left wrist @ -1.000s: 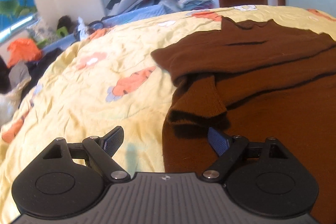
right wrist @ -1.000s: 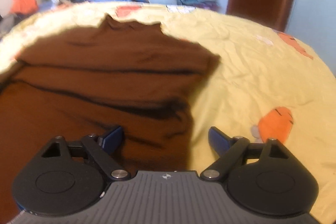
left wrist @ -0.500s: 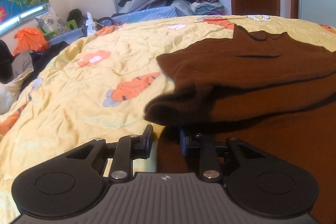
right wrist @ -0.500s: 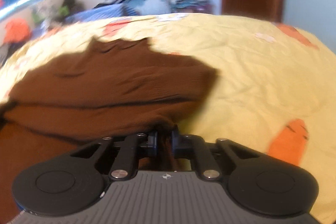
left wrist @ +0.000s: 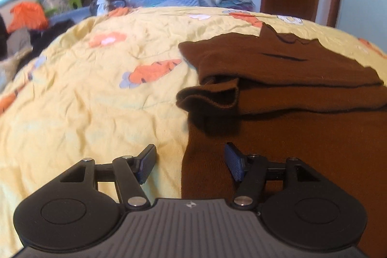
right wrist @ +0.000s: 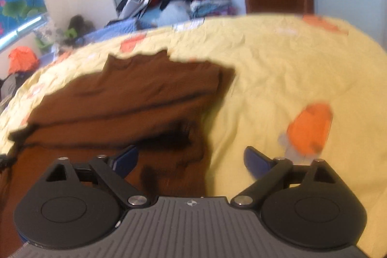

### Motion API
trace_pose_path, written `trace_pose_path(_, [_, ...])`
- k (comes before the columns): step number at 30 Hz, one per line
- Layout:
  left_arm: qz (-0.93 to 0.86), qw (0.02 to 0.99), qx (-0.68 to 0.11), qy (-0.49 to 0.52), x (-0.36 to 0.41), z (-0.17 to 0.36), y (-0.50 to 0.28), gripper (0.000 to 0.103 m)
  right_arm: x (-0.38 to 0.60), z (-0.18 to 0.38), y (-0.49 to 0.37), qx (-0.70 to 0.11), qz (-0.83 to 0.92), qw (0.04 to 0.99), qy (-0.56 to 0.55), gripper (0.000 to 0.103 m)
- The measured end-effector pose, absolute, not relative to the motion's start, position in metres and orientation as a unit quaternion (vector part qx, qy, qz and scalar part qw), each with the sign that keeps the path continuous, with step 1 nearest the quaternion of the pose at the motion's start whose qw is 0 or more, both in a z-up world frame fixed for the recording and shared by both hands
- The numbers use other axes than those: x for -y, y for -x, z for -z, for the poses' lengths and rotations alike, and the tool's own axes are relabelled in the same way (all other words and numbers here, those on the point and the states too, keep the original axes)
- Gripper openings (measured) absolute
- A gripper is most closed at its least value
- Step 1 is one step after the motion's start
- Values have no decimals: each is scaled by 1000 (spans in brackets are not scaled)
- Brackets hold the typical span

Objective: Fold small clothes

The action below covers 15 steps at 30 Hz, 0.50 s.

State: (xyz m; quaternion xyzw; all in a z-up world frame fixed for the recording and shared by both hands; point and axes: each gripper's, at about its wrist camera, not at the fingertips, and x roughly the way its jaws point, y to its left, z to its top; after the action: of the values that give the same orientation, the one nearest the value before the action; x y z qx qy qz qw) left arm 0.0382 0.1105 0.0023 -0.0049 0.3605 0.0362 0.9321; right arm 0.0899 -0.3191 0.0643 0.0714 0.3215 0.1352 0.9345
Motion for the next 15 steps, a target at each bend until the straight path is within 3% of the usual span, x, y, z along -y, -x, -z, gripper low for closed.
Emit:
trace_pose_path(1, [-40, 934, -356, 5, -110, -2, -40, 41, 314, -63, -88, -320, -141, 935, -51, 76])
trace_pose_path(2, [-42, 935, -352, 3, -108, -4, -41, 30, 310, -64, -86, -318, -137, 938, -23, 54])
trace_pose_path(3, [-48, 934, -353, -7, -107, -4, -44, 18, 312, -66, -86, -318, -131, 939, -7, 42])
trace_pose_path(4, [-50, 934, -353, -16, -107, -5, -45, 18, 320, -67, -88, -322, -127, 938, -13, 24])
trace_pose_path(5, [-47, 934, -354, -22, -108, -6, -45, 18, 334, -68, -90, -328, -125, 936, -40, 14])
trace_pose_path(7, [-44, 934, -354, -29, -109, -7, -41, 18, 353, -70, -88, -337, -123, 930, -80, 13])
trace_pose_path(9, [-24, 930, -367, 2, -115, -11, -34, 18, 358, -71, -79, -347, -133, 922, -107, 20])
trace_pose_path(10, [-7, 924, -380, 34, -120, -13, -31, 20, 360, -73, -73, -349, -140, 918, -123, 34])
trace_pose_path(11, [11, 915, -396, 70, -126, -13, -27, 24, 362, -75, -65, -352, -153, 912, -143, 58])
trace_pose_path(12, [29, 909, -404, 103, -132, -14, -21, 38, 366, -75, -58, -355, -163, 906, -164, 72])
trace_pose_path(13, [45, 903, -405, 133, -138, -14, -14, 65, 370, -74, -51, -357, -170, 899, -186, 89])
trace_pose_path(14, [59, 896, -408, 163, -145, -13, -9, 77, 375, -72, -46, -367, -180, 887, -213, 90])
trace_pose_path(15, [66, 890, -409, 192, -150, -12, -5, 81, 378, -69, -45, -376, -190, 875, -238, 90])
